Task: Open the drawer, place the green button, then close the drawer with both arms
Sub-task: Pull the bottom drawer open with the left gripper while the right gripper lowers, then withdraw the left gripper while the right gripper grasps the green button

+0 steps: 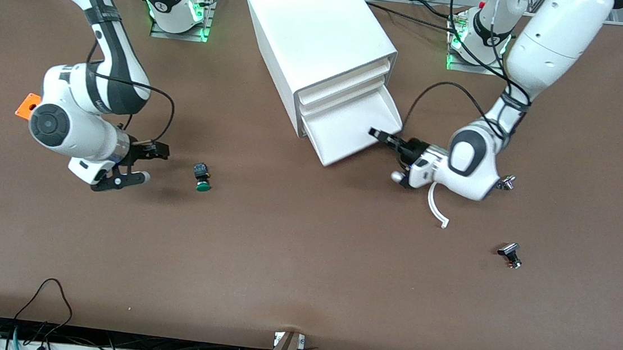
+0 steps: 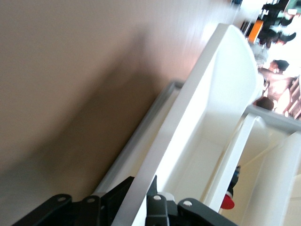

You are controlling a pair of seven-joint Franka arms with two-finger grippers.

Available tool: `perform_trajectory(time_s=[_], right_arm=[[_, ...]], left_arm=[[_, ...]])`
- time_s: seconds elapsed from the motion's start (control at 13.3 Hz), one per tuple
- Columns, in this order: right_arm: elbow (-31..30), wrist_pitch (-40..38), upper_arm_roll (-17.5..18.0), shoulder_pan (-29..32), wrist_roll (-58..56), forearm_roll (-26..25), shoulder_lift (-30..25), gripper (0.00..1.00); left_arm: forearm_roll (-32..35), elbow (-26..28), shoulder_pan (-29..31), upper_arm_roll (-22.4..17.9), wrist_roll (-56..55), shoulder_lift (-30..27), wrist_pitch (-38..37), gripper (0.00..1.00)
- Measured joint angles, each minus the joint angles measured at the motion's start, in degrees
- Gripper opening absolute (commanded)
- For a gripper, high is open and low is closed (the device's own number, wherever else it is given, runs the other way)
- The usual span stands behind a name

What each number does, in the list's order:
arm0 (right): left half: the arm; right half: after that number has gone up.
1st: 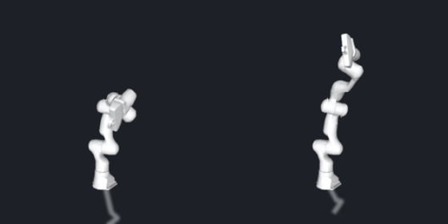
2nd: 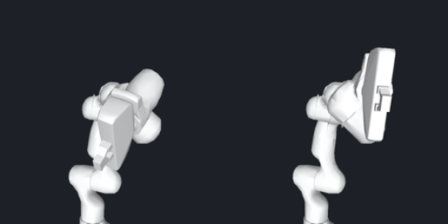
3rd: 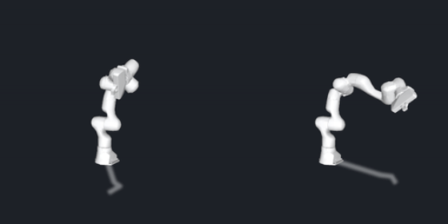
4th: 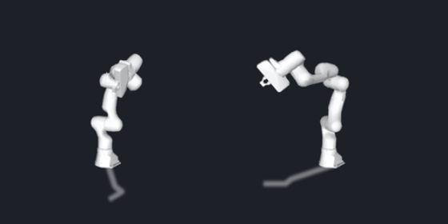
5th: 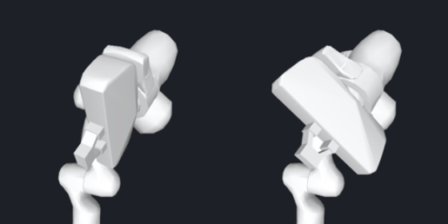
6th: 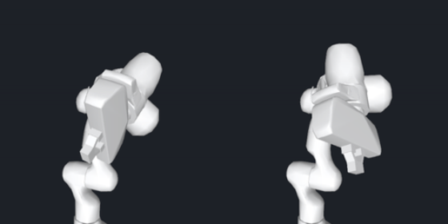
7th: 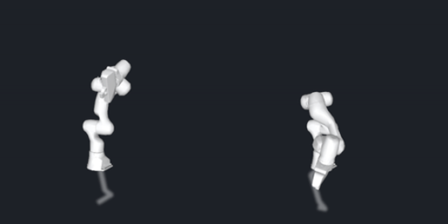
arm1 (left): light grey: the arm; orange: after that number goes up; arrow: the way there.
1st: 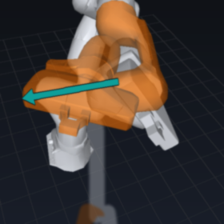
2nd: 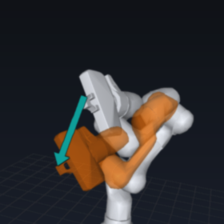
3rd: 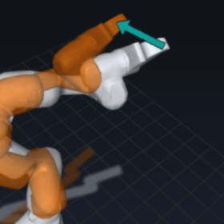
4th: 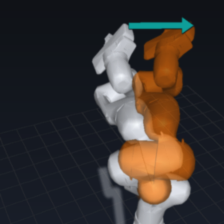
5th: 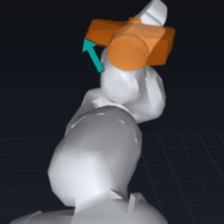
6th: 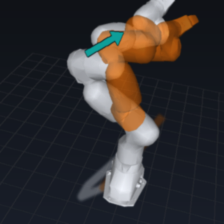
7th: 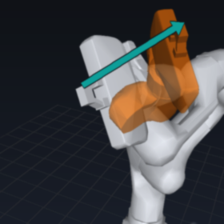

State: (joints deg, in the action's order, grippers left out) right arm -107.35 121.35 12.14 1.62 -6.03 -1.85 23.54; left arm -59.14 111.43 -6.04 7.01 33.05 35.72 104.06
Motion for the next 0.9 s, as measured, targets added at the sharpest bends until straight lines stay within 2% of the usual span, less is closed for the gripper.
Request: perform_trajectory(time_s=[0.07,0.15,0.22,0.45,0.67,0.9], right_arm=[[-0.6,2.0,0.9,0.0,-0.1,0.0,0.7,1.0],[-0.9,3.5,1.6,-0.2,-0.1,0.0,1.3,1.0],[-1.3,4.9,2.1,-0.4,-0.2,-0.1,1.9,1.0],[-2.5,9.1,2.3,-2.0,-0.6,-1.1,3.5,1.0],[-6.5,16.8,2.3,-2.8,-0.6,-1.6,4.8,1.0],[-9.5,21.2,2.3,-3.3,-0.6,-1.7,5.9,1.0]], left_arm=[[0.2,-1.3,0.3,-1.4,0.0,0.0,-0.1,0.19],[0.2,-2.1,0.4,-2.0,0.0,0.0,-0.1,0.82],[0.2,-2.3,0.4,-2.1,0.0,0.0,0.0,1.0],[0.0,-3.1,0.3,-2.1,-1.3,0.0,2.8,1.0],[0.0,-5.0,0.3,-2.3,-1.4,-0.4,4.1,1.0],[6.7,-7.8,2.4,-2.5,-1.6,-4.2,7.2,1.0]])
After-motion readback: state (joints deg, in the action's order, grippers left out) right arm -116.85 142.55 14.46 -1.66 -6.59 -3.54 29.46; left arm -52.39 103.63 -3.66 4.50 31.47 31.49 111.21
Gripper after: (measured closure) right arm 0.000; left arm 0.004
